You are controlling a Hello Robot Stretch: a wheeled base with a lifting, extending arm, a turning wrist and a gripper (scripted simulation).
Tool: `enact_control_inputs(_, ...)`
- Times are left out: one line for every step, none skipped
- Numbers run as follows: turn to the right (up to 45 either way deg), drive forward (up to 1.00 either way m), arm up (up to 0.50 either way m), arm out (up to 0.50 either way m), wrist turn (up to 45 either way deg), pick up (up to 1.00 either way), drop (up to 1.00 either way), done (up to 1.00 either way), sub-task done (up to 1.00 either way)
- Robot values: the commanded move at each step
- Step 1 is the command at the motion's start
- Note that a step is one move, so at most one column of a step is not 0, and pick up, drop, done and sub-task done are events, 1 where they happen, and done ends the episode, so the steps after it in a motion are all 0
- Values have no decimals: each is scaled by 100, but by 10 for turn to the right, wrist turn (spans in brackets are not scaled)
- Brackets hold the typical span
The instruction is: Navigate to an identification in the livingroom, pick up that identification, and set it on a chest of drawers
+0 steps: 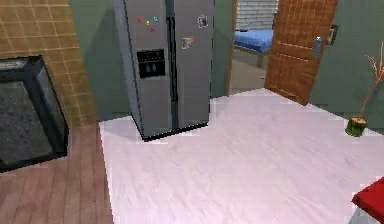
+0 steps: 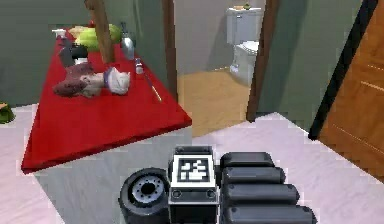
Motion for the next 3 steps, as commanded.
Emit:
enact_control_inputs(0,40,0,0,0,0,0,0,0)
enact_control_inputs(180,0,0,0,0,0,0,0,0)
enact_control_inputs(0,100,0,0,0,0,0,0,0)
